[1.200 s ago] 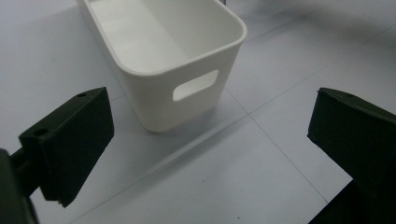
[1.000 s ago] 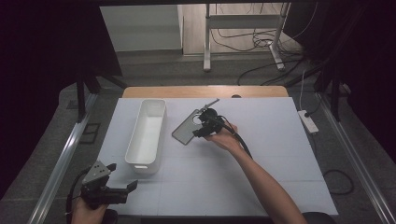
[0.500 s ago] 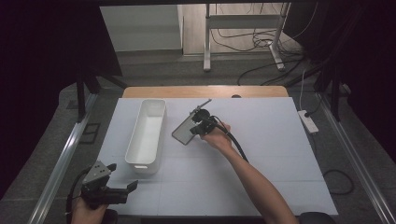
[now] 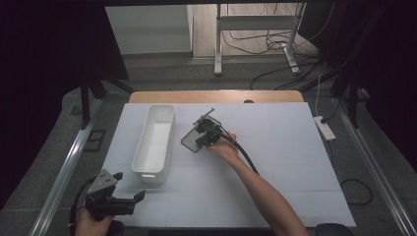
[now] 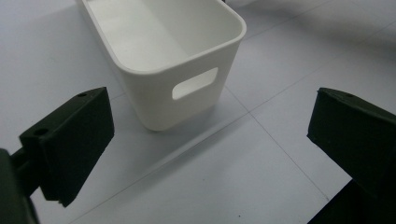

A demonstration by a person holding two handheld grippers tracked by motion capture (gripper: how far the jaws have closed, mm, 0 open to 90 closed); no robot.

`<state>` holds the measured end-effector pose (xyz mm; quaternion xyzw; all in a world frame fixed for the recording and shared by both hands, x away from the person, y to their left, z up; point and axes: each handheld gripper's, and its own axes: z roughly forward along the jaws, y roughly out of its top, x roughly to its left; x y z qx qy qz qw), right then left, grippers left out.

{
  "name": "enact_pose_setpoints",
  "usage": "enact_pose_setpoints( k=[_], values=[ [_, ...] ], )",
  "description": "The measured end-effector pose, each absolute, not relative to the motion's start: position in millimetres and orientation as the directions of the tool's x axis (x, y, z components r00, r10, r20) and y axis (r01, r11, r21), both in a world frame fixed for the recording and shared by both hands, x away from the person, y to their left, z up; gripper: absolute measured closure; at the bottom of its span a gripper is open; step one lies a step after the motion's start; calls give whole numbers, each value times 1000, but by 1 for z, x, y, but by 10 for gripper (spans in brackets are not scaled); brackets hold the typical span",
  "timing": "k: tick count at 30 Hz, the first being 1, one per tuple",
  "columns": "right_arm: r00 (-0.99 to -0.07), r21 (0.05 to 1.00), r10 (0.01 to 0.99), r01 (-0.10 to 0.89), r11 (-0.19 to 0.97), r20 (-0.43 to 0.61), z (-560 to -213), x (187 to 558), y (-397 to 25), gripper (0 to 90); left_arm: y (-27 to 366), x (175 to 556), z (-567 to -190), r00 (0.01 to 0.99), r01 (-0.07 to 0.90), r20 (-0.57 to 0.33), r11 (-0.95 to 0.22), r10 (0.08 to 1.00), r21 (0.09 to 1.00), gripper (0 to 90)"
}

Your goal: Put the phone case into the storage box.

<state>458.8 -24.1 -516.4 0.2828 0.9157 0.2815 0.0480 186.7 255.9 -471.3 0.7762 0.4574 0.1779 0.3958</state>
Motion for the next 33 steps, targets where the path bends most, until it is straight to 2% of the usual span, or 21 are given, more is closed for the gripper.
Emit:
enact_pose_setpoints(
  k=[5,33],
  values=[
    [-829,542,551,509,669,98,-517,460,-30,895,256,187,-471,519,569,-84,-271,851,776,13],
    [-819,525,566,525,669,98,-513,436,-80,894,253,187,-471,517,573,-70,-285,853,769,16]
  ],
)
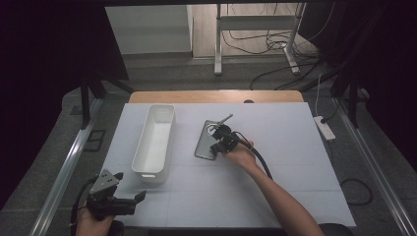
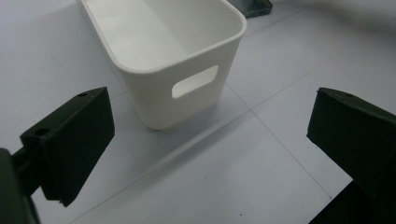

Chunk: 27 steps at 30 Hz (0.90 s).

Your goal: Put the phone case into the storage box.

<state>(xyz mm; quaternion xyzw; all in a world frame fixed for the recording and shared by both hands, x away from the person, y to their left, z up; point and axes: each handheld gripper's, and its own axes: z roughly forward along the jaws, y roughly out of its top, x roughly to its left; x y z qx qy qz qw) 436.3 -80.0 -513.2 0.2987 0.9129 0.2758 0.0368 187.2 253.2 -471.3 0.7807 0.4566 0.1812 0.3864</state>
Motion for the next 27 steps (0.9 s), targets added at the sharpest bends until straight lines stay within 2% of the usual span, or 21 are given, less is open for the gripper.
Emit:
enact_pose_setpoints(
  k=[16,27],
  values=[
    [-811,502,579,535,680,80,-510,422,-103,894,253,187,-471,517,573,-66,-289,853,767,16],
    [-787,496,612,561,663,72,-508,426,-124,894,252,187,-471,517,574,-67,-288,853,766,16]
  ],
)
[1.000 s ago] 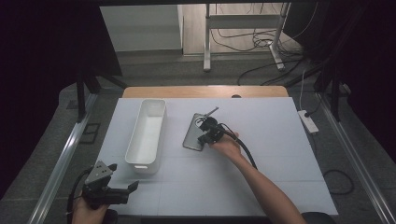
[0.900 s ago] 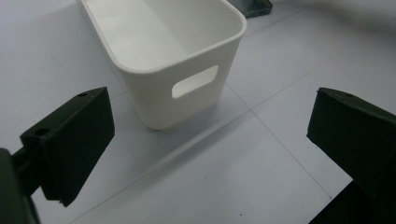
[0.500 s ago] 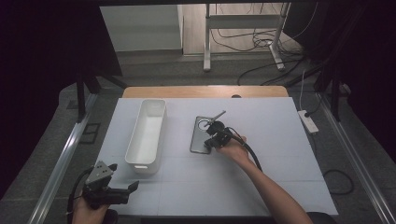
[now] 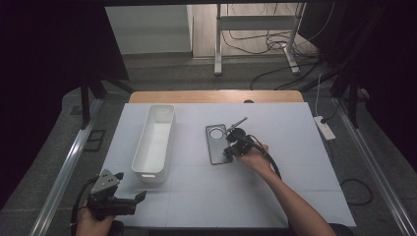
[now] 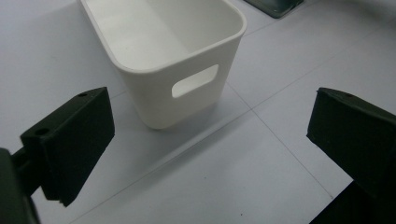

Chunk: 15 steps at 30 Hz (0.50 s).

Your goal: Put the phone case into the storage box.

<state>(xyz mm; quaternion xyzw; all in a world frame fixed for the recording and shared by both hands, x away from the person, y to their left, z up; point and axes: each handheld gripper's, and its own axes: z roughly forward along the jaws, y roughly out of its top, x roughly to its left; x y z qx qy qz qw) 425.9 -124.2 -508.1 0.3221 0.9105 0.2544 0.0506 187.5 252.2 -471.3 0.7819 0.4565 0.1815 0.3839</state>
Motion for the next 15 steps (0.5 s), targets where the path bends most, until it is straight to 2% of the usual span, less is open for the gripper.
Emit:
enact_pose_setpoints(
  k=[15],
  values=[
    [-750,509,659,591,626,59,-508,437,-141,893,252,187,-471,518,574,-67,-289,853,766,16]
  ],
)
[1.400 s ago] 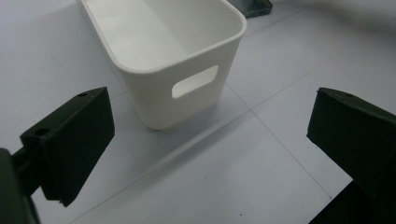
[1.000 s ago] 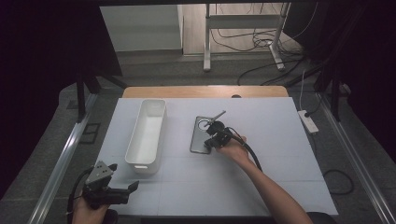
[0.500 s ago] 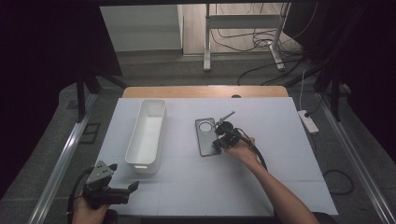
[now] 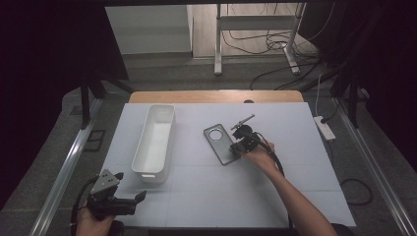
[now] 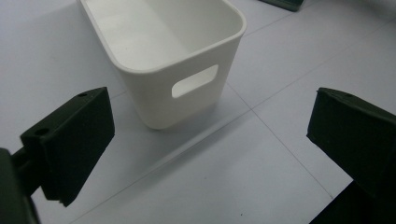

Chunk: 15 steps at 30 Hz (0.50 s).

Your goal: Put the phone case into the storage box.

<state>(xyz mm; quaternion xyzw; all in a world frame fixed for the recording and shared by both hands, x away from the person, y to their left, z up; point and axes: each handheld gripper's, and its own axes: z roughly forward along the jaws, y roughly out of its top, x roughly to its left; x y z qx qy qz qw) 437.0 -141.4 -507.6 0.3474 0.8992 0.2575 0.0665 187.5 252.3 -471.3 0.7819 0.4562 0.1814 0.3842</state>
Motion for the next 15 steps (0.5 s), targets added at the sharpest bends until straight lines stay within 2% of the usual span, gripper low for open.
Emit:
enact_pose_setpoints(
  k=[6,13,14,15],
  values=[
    [-755,542,652,578,610,71,-501,435,-140,837,252,187,-471,518,574,-66,-290,853,766,16],
    [-721,551,691,599,582,54,-491,436,-141,534,252,187,-471,519,573,-63,-292,853,765,16],
    [-712,558,700,603,570,55,-490,438,-143,468,252,187,-471,519,574,-63,-292,852,765,16],
    [-712,558,700,603,570,55,-490,438,-143,468,252,187,-471,519,574,-63,-292,852,765,16]
  ],
)
